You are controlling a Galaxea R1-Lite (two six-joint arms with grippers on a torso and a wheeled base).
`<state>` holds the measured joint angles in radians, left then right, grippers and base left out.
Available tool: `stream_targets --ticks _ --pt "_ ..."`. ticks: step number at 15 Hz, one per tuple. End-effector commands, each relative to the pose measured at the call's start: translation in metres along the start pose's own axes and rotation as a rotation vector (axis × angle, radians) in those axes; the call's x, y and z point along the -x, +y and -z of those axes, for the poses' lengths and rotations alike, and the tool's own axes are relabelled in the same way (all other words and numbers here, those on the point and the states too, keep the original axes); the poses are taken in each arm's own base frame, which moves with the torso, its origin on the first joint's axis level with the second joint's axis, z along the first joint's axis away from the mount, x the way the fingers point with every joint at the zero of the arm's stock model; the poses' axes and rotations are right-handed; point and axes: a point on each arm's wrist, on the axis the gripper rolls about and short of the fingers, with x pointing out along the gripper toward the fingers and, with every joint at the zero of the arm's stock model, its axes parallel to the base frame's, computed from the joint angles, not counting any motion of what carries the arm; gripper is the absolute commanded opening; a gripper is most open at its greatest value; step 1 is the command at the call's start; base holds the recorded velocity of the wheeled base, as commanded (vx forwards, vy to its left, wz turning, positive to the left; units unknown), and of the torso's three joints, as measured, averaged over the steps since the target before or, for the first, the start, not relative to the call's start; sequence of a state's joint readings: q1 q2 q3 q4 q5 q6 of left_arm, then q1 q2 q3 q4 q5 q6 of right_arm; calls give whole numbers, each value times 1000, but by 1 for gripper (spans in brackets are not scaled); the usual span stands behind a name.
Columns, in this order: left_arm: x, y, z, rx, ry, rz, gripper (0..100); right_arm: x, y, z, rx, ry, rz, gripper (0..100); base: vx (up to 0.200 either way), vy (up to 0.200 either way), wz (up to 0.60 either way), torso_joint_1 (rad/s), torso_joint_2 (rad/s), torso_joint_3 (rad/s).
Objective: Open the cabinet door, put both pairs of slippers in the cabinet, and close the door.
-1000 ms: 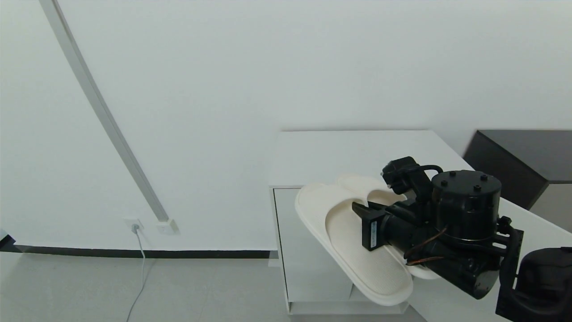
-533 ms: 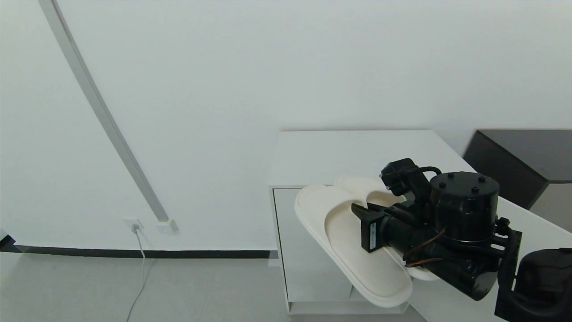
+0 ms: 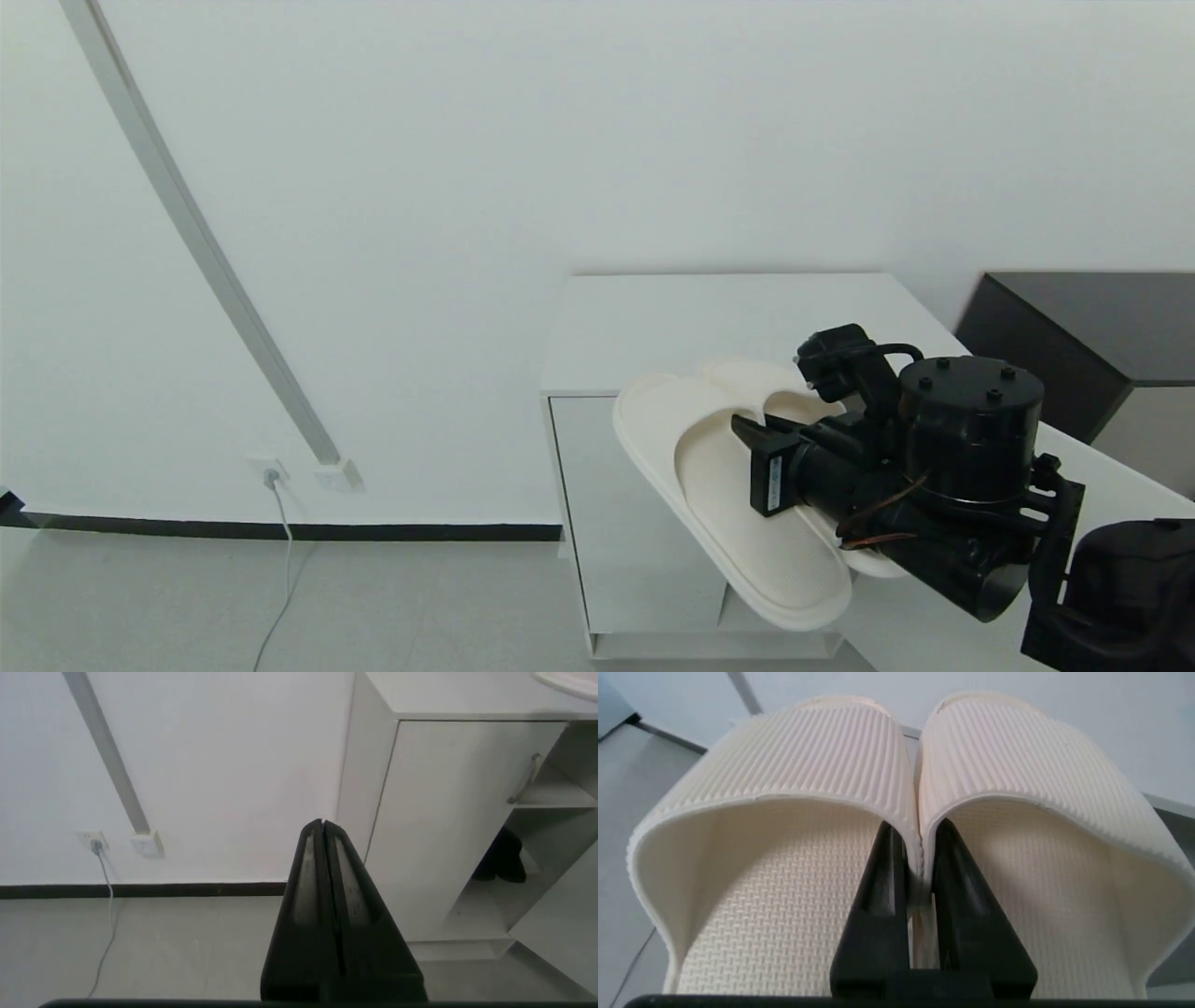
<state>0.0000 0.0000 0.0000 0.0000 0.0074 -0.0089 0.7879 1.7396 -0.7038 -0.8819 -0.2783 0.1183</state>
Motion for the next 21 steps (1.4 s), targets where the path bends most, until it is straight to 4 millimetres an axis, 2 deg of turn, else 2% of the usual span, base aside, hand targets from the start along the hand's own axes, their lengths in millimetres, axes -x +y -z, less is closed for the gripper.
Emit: stream_targets --ticks 1,14,21 --pt "0 0 0 0 0 0 0 -3 1 5 6 15 -3 0 0 -200 0 2 2 2" --pt "0 0 0 0 0 0 0 -3 1 6 5 16 -1 0 0 -200 0 6 2 3" --pt "0 0 0 0 0 -2 0 -4 1 8 20 23 0 0 0 0 0 0 0 0"
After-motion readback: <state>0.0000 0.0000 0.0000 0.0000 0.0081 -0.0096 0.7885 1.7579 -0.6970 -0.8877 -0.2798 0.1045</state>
